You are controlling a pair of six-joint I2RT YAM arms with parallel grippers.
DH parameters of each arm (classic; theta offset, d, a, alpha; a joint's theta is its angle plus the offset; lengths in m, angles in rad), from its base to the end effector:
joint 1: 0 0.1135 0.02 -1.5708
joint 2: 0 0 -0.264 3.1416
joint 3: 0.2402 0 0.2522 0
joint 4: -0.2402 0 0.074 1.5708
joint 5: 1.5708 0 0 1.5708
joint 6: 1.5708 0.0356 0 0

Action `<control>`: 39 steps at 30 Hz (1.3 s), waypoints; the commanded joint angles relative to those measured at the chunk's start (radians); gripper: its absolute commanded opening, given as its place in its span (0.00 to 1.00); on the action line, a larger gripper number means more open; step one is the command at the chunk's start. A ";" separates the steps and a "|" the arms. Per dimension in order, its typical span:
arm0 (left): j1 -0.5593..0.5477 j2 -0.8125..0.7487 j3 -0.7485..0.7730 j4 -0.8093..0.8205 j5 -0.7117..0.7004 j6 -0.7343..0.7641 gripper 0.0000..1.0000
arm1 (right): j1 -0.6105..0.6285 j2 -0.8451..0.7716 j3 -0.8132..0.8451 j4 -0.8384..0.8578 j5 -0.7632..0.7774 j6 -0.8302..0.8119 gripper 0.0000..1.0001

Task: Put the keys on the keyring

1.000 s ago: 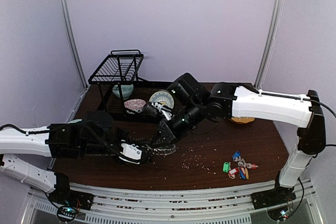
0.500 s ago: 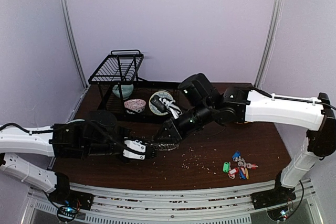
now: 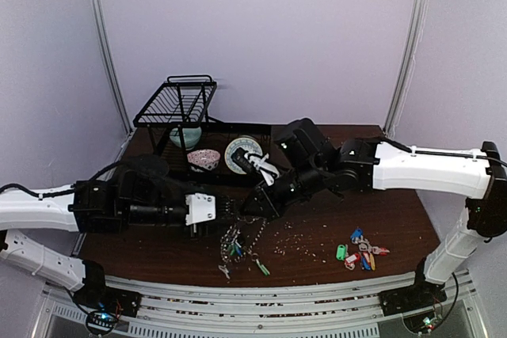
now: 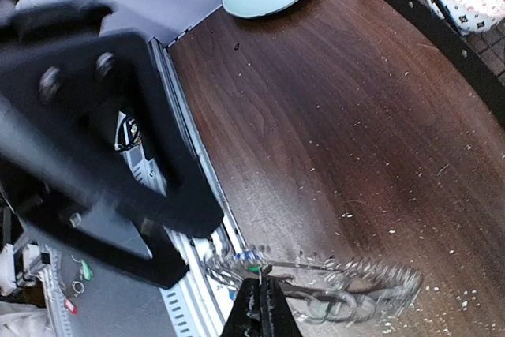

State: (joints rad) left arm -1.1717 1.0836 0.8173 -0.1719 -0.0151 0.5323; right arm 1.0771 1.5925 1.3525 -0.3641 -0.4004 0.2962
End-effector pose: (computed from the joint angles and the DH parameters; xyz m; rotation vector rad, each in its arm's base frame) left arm 0.0968 -0.2281 0.2937 1.5220 1.3446 -0.3912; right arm 0.1611 0.3287 0.3168 -1.1374 2.0992 1.1626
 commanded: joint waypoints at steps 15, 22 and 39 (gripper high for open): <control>0.212 -0.010 -0.136 0.530 0.498 -0.506 0.32 | -0.001 -0.263 -0.300 0.509 0.043 -0.183 0.00; 0.159 0.002 -0.100 0.479 0.429 -0.462 0.28 | 0.000 -0.264 -0.311 0.579 0.013 -0.188 0.00; 0.167 0.009 -0.025 0.325 0.380 -0.400 0.26 | 0.003 -0.249 -0.269 0.519 -0.065 -0.274 0.00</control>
State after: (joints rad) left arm -1.0111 1.0824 0.7368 0.1989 0.3782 0.0933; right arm 1.0760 1.3521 1.0447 0.1287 -0.4324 0.0463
